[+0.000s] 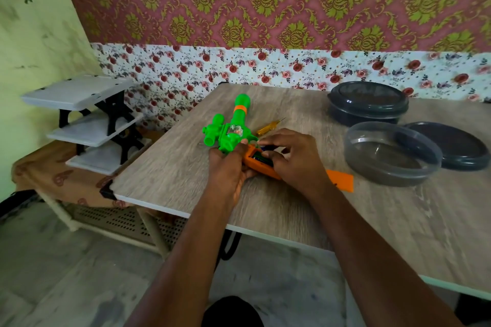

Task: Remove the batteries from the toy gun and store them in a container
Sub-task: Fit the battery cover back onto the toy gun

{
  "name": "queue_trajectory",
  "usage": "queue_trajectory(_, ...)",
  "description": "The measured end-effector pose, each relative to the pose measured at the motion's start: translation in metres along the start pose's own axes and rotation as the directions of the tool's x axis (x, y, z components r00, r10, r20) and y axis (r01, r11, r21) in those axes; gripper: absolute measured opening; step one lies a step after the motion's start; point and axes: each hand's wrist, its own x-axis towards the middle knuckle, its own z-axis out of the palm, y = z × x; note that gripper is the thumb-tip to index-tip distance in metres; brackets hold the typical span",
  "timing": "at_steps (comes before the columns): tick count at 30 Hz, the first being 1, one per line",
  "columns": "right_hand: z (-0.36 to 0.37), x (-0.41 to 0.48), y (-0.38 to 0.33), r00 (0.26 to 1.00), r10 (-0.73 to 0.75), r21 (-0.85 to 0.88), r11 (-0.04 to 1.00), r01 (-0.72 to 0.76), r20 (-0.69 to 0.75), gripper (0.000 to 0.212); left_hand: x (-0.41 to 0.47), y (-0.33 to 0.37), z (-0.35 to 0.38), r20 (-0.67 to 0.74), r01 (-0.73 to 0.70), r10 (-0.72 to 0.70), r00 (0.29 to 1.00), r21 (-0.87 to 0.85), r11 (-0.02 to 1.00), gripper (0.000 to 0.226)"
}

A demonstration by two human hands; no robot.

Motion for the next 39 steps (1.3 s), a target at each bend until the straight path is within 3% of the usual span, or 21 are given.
queue_trajectory(6,0.004,-0.002,-0.006,0.995,0.083,0.049,0.996,-0.080,-0.057,0.014,-0.005,0.002,0.002,0.001,-0.009,0.009,1.000,0.018,1.000,0.031)
queue_trajectory(13,0.013,0.000,-0.006,0.998,0.061,0.001,0.998,-0.061,-0.030,0.013,-0.006,0.002,0.003,-0.030,-0.028,0.028,0.999,0.020,0.999,0.034)
queue_trajectory(21,0.010,-0.003,-0.004,0.999,0.034,-0.012,0.999,-0.034,0.015,0.017,-0.007,0.001,0.003,-0.011,-0.026,0.026,1.000,0.010,1.000,0.031)
queue_trajectory(27,0.007,-0.001,-0.012,0.980,-0.125,-0.269,0.949,0.163,0.155,0.039,-0.005,0.001,0.004,-0.001,-0.028,0.028,1.000,0.022,0.999,0.009)
queue_trajectory(30,0.003,-0.001,-0.016,0.969,-0.158,-0.336,0.917,0.215,0.188,0.036,-0.006,0.001,0.005,-0.019,-0.029,0.030,0.999,0.041,0.999,0.009)
queue_trajectory(33,0.001,-0.003,-0.015,0.966,-0.101,-0.338,0.924,0.180,0.239,0.022,-0.006,0.001,0.005,-0.023,-0.031,0.032,0.999,0.050,0.998,0.016)
queue_trajectory(39,-0.007,-0.008,-0.020,0.964,-0.137,-0.301,0.931,0.205,0.229,0.042,-0.005,0.001,0.005,-0.018,-0.030,0.031,0.999,0.046,0.999,0.016)
